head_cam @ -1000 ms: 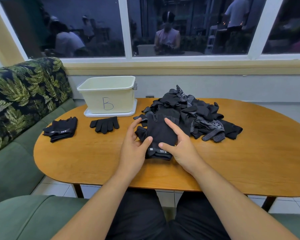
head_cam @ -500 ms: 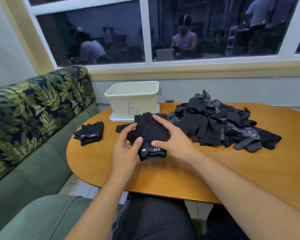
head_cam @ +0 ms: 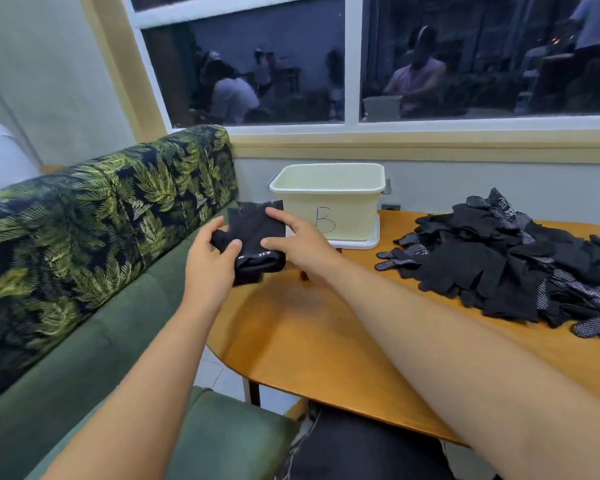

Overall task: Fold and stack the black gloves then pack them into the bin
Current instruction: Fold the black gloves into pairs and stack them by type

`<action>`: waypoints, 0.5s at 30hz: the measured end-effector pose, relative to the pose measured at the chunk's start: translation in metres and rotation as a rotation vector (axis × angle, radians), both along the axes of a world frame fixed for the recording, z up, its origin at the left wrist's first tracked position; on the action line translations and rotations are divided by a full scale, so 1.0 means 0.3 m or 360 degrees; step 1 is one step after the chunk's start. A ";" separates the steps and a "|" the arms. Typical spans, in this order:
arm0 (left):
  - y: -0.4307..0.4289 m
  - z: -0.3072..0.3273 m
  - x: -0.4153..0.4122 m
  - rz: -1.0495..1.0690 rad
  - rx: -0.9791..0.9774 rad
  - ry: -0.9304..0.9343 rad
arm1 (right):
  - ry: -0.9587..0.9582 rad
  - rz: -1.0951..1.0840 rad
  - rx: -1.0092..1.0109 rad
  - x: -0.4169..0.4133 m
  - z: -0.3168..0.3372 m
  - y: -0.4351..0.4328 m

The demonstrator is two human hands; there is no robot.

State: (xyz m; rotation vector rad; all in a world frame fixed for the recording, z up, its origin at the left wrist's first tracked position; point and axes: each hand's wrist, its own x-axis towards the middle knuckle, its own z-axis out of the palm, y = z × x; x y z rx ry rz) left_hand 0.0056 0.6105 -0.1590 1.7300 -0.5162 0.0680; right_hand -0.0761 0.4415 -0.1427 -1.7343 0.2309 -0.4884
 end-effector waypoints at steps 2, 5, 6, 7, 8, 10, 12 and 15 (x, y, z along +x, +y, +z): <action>0.002 0.012 0.118 0.0020 0.0013 0.0095 | 0.0095 0.0097 0.0088 0.109 0.003 0.003; 0.003 -0.012 0.260 0.0040 0.0068 0.0185 | 0.0219 0.0164 0.0117 0.240 -0.021 0.010; 0.003 -0.024 0.290 0.0047 0.0118 0.0182 | 0.0244 0.0171 0.0081 0.275 -0.032 0.010; 0.001 -0.041 0.321 0.0058 0.0162 0.0170 | 0.0265 0.0173 0.0036 0.304 -0.043 0.008; 0.000 -0.056 0.342 0.0077 0.0209 0.0162 | 0.0283 0.0182 0.0025 0.327 -0.055 0.006; -0.006 -0.082 0.379 0.0095 0.0269 0.0153 | 0.0338 0.0203 0.0102 0.355 -0.077 0.003; -0.010 -0.107 0.407 0.0089 0.0329 0.0141 | 0.0362 0.0185 0.0165 0.387 -0.115 -0.003; -0.022 -0.140 0.437 0.0094 0.0421 0.0095 | 0.0408 0.0160 0.0276 0.418 -0.168 -0.008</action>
